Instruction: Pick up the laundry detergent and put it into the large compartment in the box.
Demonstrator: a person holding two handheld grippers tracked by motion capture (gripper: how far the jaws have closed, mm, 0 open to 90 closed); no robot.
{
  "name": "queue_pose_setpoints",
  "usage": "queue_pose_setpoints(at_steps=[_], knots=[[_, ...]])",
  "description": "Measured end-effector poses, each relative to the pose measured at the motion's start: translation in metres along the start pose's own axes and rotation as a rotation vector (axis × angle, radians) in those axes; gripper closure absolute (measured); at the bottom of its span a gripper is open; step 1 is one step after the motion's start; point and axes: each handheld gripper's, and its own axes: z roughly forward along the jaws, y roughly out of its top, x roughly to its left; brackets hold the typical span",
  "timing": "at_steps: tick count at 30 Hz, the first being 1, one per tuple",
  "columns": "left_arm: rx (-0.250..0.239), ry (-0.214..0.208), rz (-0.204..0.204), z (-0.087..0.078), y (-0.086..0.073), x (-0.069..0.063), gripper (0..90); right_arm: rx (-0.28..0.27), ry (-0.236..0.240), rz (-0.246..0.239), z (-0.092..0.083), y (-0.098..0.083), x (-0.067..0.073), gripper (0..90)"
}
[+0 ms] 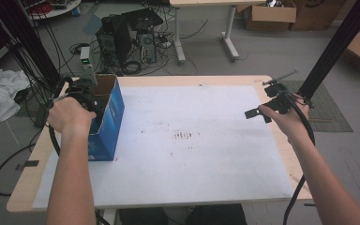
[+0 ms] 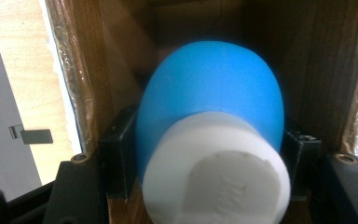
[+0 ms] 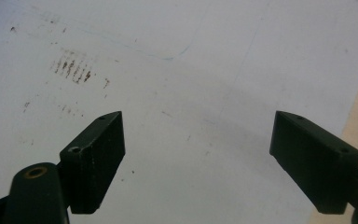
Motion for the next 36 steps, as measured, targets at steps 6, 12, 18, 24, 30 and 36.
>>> queue_pose_setpoints(at_steps=[6, 12, 18, 24, 30, 36], knots=[[-0.003, 0.000, 0.000, 0.0002, 0.0001, -0.0005, 36.9, 0.003, 0.001, 0.001, 0.0013, -0.0006, -0.0002, 18.2], [-0.006, -0.004, 0.001, 0.0004, 0.0000, 0.0009, 36.8, 0.002, -0.003, 0.002, -0.0001, -0.0004, -0.0004, 18.2], [-0.004, -0.002, 0.004, 0.0003, 0.0000, 0.0003, 36.6, 0.002, -0.001, 0.003, 0.0009, -0.0007, 0.0001, 18.2], [-0.006, -0.004, 0.000, 0.0005, -0.0002, 0.0004, 36.5, 0.004, -0.001, 0.001, 0.0013, -0.0008, 0.0011, 18.2], [0.018, -0.001, 0.018, 0.0036, -0.0004, -0.0019, 30.2, 0.005, -0.001, 0.000, 0.0008, -0.0007, 0.0013, 18.2], [0.010, -0.001, 0.034, 0.0001, -0.0016, -0.0033, 28.0, 0.005, -0.002, -0.001, -0.0006, -0.0014, 0.0007, 18.3]])
